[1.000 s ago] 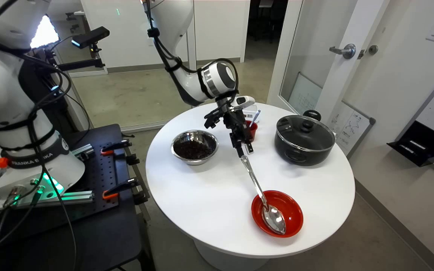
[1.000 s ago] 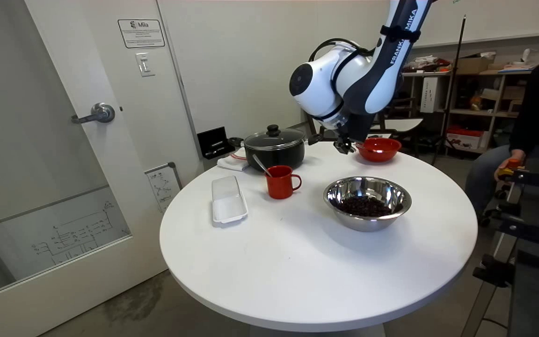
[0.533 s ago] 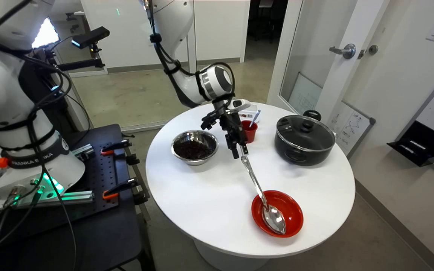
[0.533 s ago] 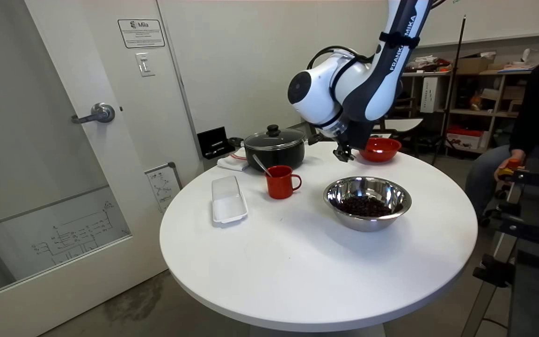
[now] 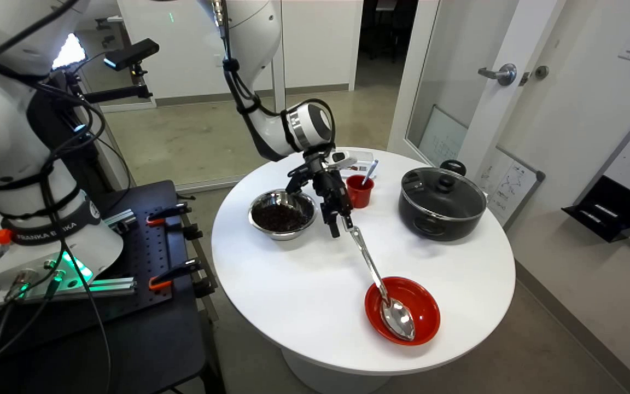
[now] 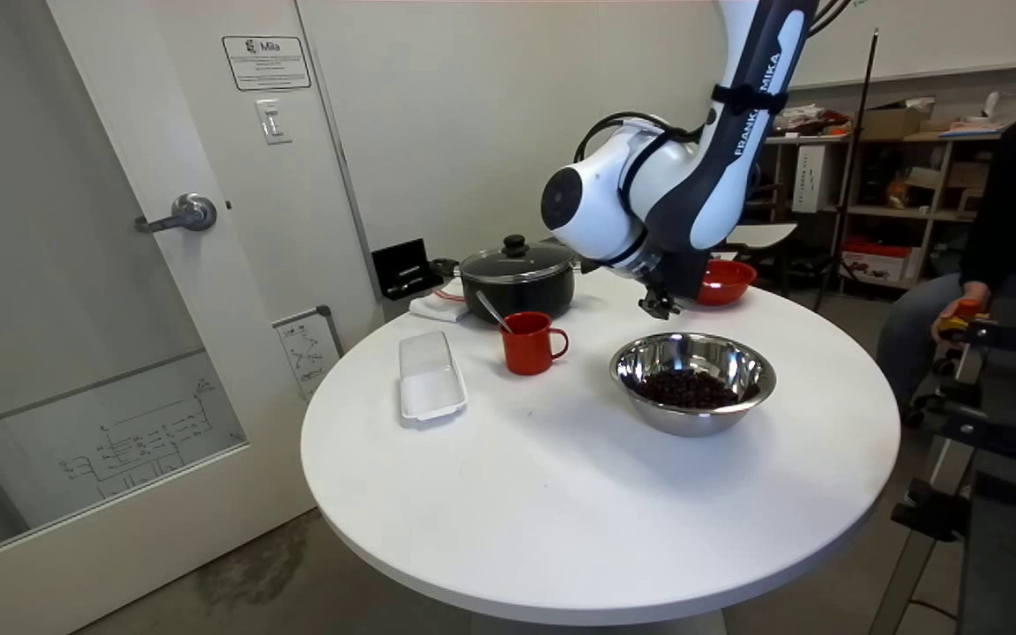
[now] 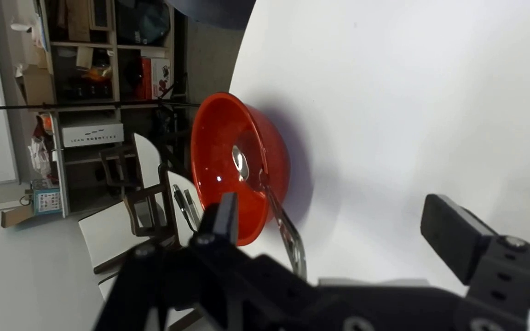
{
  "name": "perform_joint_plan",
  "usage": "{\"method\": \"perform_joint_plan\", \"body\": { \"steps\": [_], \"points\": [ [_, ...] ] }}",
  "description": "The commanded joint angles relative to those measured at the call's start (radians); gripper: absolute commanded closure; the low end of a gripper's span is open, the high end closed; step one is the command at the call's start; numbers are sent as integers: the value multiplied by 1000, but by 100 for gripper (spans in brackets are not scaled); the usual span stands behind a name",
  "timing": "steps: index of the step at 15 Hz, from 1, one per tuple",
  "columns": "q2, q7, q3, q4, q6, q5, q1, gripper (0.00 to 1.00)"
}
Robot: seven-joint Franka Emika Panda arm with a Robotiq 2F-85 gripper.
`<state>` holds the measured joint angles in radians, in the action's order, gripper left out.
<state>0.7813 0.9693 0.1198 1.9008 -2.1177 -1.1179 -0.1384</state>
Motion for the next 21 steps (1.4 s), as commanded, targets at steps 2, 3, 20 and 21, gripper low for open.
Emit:
{"method": "perform_joint_plan", "body": {
  "steps": [2, 3, 20, 21],
  "points": [
    [17, 43, -7, -31, 28, -61, -4, 0],
    [18, 49, -9, -34, 31, -68, -2, 0],
    [34, 61, -19, -45, 74, -79, 7, 32],
    [35, 61, -19, -45, 75, -79, 6, 47]
  ]
}}
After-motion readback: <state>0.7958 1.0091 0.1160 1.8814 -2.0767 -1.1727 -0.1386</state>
